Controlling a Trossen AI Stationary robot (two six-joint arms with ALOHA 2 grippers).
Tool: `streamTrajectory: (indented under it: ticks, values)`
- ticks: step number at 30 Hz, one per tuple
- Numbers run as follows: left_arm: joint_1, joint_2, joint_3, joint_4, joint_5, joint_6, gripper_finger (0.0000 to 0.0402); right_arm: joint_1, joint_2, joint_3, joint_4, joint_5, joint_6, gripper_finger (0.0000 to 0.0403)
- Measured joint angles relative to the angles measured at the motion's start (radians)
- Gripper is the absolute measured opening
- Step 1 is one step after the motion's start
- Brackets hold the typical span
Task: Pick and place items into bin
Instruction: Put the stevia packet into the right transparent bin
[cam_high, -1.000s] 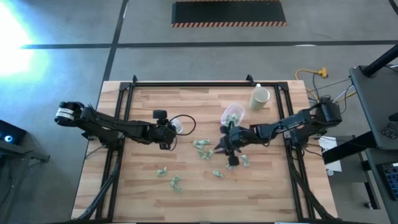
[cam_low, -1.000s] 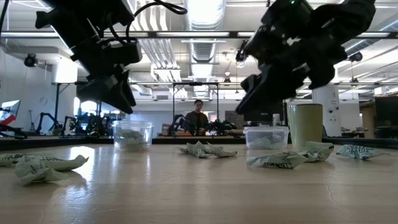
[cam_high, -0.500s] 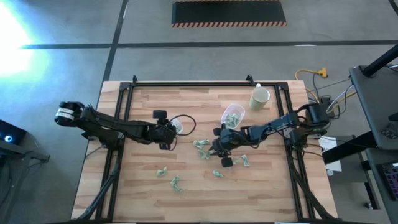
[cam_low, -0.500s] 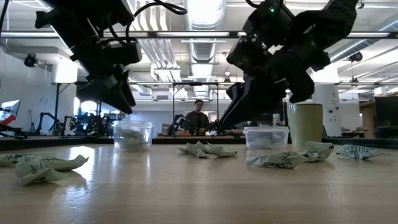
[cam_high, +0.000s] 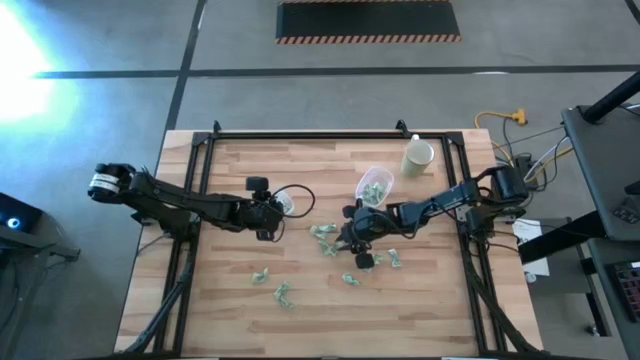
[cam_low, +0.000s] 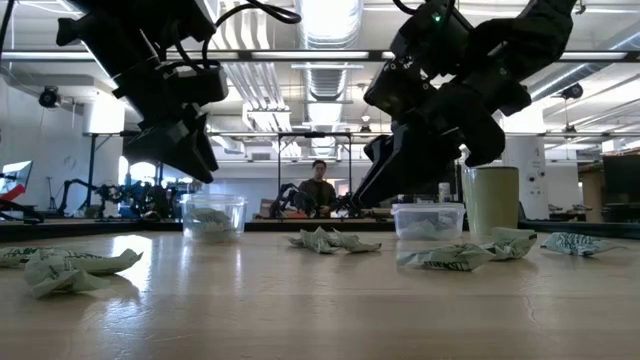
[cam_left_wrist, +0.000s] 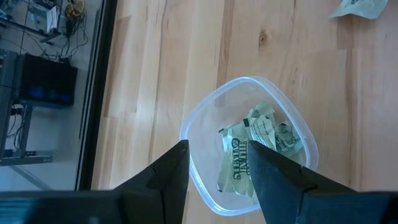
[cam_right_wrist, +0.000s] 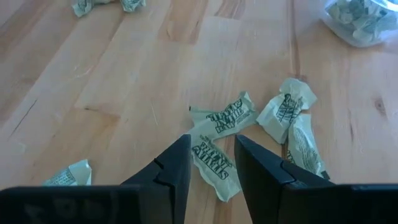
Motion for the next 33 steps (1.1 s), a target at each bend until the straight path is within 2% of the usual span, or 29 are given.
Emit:
streamTrajectory:
  ticks: [8, 18, 33]
  values:
    - [0.000, 0.000, 0.000, 0.002, 0.000, 0.000, 0.0147, 0.002, 0.083, 0.001, 0.103, -0.001, -0.011, 0.0145]
    - [0.000, 0.000, 0.000, -0.001, 0.000, 0.000, 0.0147, 0.002, 0.126, 0.029, 0.071, -0.001, -0.030, 0.0157]
    - [0.000, 0.000, 0.000, 0.000, 0.000, -0.002, 0.0147, 0.002, 0.129, 0.029, 0.015, -0.001, -0.028, 0.0097]
